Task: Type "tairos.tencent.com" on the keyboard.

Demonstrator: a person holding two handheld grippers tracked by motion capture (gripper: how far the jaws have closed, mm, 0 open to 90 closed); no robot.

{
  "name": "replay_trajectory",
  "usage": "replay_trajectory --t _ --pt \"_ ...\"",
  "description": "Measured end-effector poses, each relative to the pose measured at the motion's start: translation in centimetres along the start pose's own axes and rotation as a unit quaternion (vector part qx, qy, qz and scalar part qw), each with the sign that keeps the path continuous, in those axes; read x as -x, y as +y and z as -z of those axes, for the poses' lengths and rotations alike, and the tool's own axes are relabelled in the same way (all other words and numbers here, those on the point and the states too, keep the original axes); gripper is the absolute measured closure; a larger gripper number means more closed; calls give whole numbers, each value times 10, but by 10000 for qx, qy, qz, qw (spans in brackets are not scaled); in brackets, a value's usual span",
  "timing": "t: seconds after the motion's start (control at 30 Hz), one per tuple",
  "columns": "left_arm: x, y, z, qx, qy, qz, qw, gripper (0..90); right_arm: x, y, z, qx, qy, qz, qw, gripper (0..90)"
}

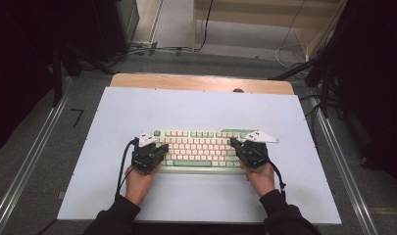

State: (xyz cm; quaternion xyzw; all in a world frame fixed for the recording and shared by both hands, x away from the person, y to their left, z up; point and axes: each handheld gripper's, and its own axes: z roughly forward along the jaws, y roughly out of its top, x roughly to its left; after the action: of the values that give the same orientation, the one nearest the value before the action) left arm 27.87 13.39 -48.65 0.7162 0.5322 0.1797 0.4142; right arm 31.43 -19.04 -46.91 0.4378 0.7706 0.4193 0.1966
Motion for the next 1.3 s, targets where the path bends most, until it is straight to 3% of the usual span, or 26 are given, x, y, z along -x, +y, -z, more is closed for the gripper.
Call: replay_trajectory --t 0.37,0.97,1.3 --pt "2 2 0 130 -51 66 9999 900 -14 2 -9 -72 147 120 9998 874" --pt "2 2 -2 140 -30 63 9999 900 -43 9 -37 -252 469 300 9981 874" --pt "2 2 -2 134 -37 66 9999 900 -53 10 -48 -341 523 380 9973 874"
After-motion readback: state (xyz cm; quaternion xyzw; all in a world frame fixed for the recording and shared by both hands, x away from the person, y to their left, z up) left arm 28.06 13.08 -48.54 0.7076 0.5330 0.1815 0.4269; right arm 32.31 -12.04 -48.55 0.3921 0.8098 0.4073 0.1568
